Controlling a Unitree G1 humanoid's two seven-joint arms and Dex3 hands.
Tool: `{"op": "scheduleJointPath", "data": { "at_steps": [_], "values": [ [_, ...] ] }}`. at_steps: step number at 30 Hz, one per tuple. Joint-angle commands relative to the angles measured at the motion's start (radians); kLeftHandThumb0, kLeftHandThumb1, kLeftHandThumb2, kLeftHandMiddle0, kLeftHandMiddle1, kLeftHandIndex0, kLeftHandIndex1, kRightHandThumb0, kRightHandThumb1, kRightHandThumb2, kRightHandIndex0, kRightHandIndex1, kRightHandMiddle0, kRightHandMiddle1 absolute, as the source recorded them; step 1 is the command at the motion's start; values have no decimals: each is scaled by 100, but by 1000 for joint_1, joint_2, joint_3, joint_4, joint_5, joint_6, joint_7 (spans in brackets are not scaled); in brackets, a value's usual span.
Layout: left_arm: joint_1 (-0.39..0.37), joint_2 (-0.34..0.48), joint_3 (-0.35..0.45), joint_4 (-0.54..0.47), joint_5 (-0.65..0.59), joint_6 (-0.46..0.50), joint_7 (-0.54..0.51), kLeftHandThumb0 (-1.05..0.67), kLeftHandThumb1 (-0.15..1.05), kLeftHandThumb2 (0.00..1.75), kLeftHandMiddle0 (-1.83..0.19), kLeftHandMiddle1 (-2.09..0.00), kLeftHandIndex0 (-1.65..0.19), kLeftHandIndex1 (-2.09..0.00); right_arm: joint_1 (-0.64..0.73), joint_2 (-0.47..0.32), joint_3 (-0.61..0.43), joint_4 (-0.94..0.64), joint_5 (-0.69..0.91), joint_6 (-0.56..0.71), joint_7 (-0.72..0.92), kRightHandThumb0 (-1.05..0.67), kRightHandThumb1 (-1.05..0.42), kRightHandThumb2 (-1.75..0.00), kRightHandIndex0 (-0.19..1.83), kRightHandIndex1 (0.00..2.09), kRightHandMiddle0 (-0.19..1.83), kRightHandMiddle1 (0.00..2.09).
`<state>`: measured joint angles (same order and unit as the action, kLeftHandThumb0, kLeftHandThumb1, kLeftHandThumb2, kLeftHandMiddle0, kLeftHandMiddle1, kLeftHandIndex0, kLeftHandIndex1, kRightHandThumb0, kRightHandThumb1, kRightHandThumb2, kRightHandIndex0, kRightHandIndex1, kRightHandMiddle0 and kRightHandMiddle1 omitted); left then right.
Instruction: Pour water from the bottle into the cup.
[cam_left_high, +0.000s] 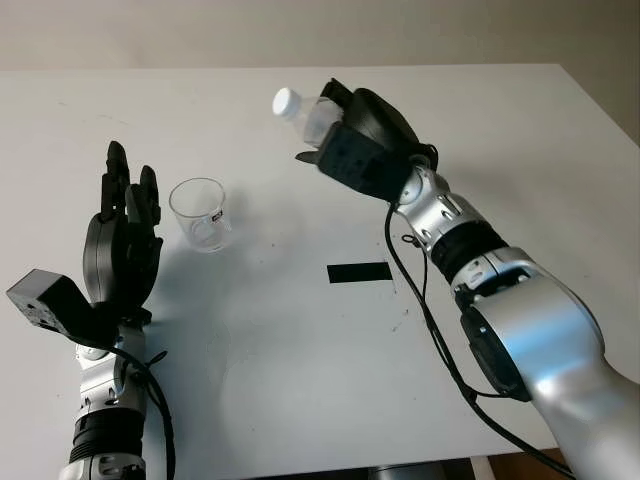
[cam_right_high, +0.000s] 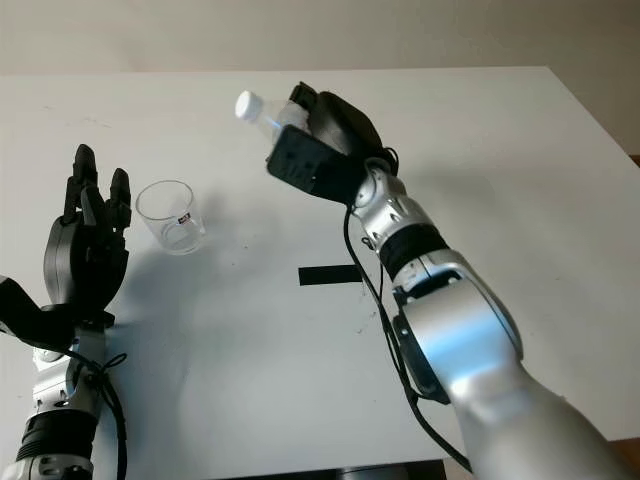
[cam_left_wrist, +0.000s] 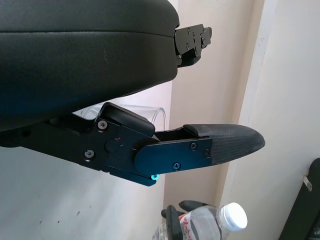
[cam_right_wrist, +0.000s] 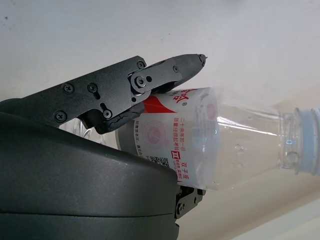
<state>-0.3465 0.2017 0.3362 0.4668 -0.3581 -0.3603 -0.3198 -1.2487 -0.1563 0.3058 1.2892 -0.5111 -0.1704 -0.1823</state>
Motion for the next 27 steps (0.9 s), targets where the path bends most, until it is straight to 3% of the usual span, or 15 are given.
{"op": "scheduleJointPath", "data": {
  "at_steps": [1,9,13,17,19,22,25,27],
  "values": [
    [1,-5,1,19,-1,-12,-5,-85,105,56,7,0,15,0,-56,18,16,7,-16,11,-16,-15,-104,-15,105,209,77,209],
    [13,-11,-5,9,4,-5,4,-84,105,59,9,0,18,0,-121,74,96,33,-99,58,-60,-18,-105,-23,101,209,66,209],
    [15,-16,-9,16,7,-12,3,-83,105,60,10,0,18,0,-150,109,132,45,-131,112,-61,-21,-104,-13,80,209,33,209],
    [19,-23,-16,15,22,-13,18,-84,105,60,9,0,17,0,-172,140,147,54,-142,136,-53,-19,-101,-6,57,209,16,209],
    [21,-27,-19,13,26,-12,24,-85,105,59,9,0,17,0,-181,154,144,55,-138,145,-43,-24,-99,-5,53,209,11,189],
    [21,-35,-22,11,27,-14,31,-86,105,59,9,0,17,0,-189,168,144,56,-137,146,-39,-27,-97,-5,57,209,25,149],
    [24,-45,-25,2,20,-4,36,-86,105,59,11,0,18,0,-191,173,176,57,-167,142,-51,-27,-99,-6,56,209,13,170],
    [25,-48,-24,3,16,-6,34,-86,105,58,12,0,19,0,-192,175,205,59,-195,144,-63,-28,-100,-6,50,209,7,171]
  ]
}}
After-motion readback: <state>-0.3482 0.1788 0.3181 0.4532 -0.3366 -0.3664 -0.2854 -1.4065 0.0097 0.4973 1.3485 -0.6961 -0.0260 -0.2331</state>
